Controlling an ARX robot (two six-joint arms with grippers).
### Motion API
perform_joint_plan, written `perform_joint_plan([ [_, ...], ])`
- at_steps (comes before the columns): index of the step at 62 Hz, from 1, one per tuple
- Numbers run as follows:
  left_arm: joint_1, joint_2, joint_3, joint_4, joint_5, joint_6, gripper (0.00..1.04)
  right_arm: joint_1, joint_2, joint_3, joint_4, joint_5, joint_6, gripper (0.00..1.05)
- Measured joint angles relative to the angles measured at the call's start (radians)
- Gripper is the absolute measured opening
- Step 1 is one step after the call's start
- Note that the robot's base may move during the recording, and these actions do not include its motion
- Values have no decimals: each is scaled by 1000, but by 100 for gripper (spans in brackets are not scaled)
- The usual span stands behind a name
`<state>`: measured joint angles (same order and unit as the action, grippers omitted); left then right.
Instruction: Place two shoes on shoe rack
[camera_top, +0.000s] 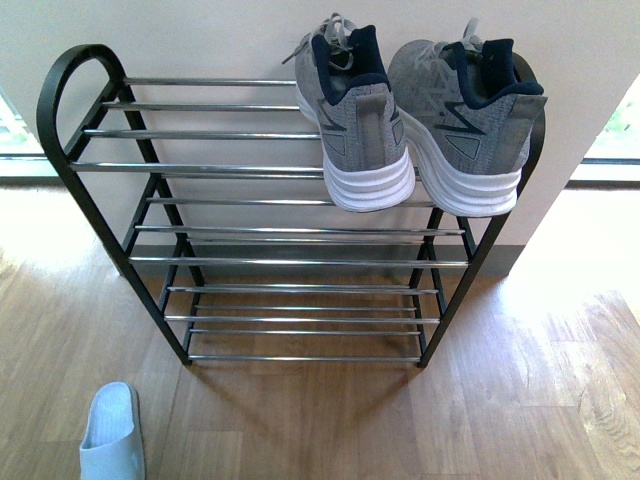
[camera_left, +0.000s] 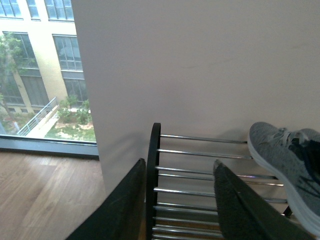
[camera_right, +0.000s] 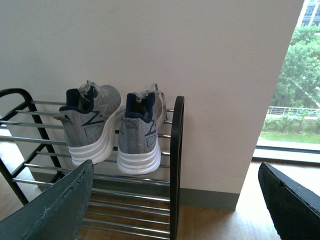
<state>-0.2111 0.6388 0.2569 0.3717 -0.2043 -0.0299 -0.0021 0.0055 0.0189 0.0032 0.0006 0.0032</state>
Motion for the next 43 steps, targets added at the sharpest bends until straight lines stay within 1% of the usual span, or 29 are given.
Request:
perform_joint_plan([
  [5,23,-32,-32,2,25,9,16,0,0,0,0,0,0,95],
  [9,53,-72,-68,2,52,11,1,0,0,0,0,0,0,95],
  [18,96,-143,-123,-12,95,18,1,0,0,0,0,0,0,95],
  [20,112,-156,-131,-18,119,19,1,0,0,0,0,0,0,95],
  [21,131,-165,-135,-23,154,19,1,0,0,0,0,0,0,95],
  [24,177,-186,-148,-32,193,20,1,0,0,0,0,0,0,95],
  [30,206,-220,-164,-46,194,19,1,0,0,0,0,0,0,95],
  [43,207,-306,-198,-97,204,20,1,0,0,0,0,0,0,95],
])
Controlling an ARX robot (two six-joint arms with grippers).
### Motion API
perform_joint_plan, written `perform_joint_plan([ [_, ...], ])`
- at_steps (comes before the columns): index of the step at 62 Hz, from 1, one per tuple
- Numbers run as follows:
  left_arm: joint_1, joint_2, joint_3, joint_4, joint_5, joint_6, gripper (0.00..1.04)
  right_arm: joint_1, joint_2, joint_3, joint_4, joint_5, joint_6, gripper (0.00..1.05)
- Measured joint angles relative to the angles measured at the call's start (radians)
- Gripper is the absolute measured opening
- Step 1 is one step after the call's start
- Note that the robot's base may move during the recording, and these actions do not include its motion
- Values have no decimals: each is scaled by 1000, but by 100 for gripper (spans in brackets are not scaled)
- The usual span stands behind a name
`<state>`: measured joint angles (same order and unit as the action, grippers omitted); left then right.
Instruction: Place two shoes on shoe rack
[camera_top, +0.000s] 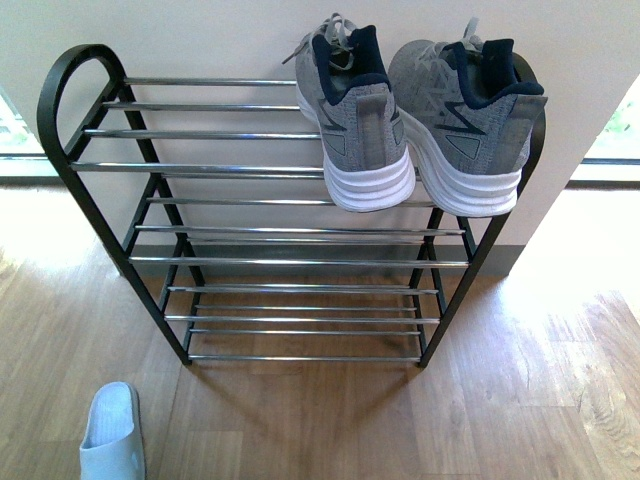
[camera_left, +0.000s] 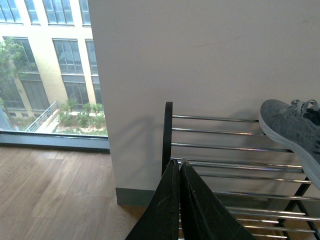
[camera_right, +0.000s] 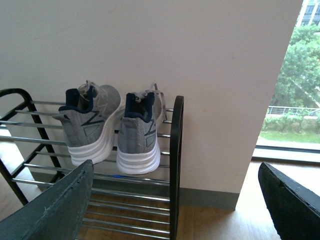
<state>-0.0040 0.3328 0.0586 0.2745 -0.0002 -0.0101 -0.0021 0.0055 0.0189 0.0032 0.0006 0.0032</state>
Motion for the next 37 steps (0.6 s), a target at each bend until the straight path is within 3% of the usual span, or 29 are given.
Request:
perform_joint_plan([
  [34,0,-153,-45,-95,0,1,1,0,0,0,0,0,0,95],
  [37,0,-235,-45,-205,0,1,1,0,0,0,0,0,0,95],
])
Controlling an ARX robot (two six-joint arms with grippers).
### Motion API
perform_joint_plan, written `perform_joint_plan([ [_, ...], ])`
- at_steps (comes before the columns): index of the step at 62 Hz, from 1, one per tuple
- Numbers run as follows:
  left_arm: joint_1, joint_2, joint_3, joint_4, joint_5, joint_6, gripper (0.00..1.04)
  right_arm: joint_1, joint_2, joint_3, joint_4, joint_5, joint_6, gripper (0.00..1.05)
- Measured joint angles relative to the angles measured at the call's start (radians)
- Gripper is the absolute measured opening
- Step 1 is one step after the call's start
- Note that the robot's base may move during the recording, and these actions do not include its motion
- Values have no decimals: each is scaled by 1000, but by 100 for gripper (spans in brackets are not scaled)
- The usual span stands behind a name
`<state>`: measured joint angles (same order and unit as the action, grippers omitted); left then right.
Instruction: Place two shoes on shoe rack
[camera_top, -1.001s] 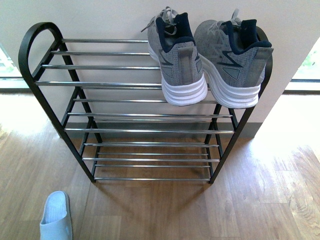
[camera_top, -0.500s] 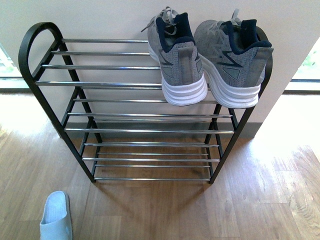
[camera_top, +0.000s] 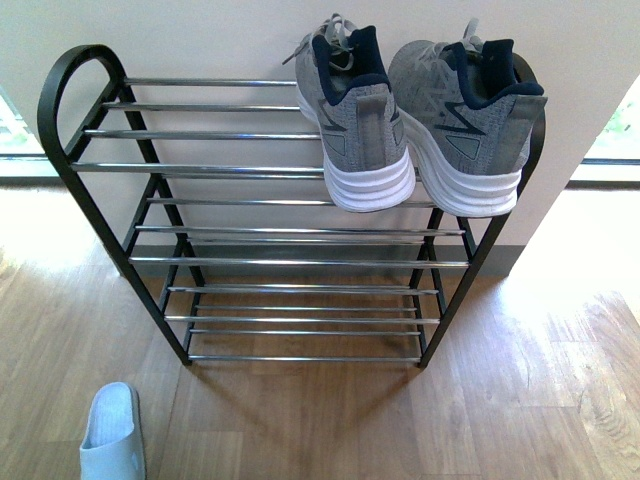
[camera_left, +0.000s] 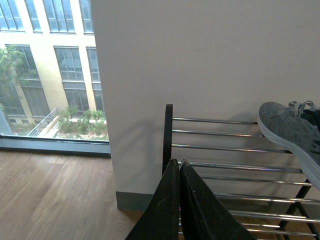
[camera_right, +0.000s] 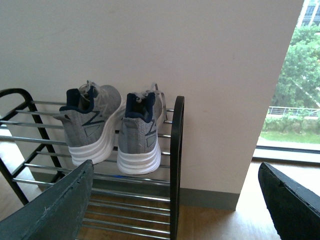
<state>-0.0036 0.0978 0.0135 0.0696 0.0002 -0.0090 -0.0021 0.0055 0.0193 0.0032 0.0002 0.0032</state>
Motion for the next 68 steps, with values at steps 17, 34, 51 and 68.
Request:
perform_joint_plan([
  [17,1,-81,0,-70,0,0,1,0,0,0,0,0,0,95],
  [34,1,-81,0,-70,0,0,60,0,0,0,0,0,0,95],
  [51,1,-81,0,-70,0,2,95,0,-1,0,0,0,0,95],
  [68,1,-81,0,-70,0,2,95,0,-1,0,-1,3,0,95],
])
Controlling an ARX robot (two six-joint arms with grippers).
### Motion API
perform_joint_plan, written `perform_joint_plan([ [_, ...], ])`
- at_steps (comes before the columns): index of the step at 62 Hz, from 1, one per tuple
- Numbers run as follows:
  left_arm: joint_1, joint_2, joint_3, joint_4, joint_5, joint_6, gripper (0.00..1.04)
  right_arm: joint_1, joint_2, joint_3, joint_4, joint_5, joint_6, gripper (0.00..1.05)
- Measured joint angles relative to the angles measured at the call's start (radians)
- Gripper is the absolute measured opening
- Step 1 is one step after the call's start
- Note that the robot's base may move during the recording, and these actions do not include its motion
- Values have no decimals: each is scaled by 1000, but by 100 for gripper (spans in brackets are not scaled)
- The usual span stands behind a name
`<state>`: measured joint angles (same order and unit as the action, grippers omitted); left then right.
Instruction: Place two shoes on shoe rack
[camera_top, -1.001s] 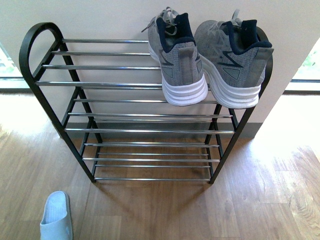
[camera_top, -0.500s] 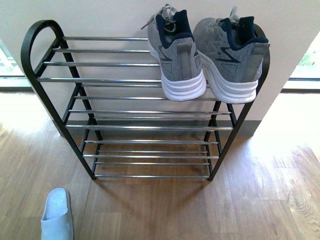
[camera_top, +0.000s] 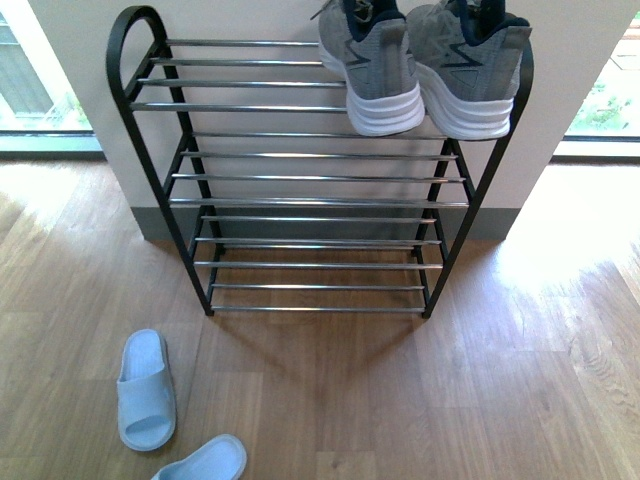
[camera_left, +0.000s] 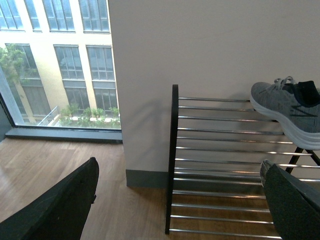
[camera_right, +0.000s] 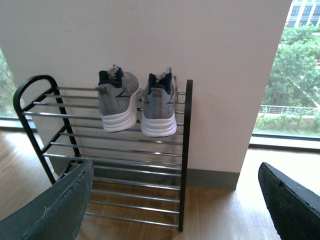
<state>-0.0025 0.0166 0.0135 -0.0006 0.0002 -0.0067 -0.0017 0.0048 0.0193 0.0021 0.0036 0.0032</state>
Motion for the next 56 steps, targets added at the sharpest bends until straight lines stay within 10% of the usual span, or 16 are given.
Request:
perform_joint_plan([
  [56,0,0,0,0,-3,0,95,0,0,0,-2,-6,0,95],
])
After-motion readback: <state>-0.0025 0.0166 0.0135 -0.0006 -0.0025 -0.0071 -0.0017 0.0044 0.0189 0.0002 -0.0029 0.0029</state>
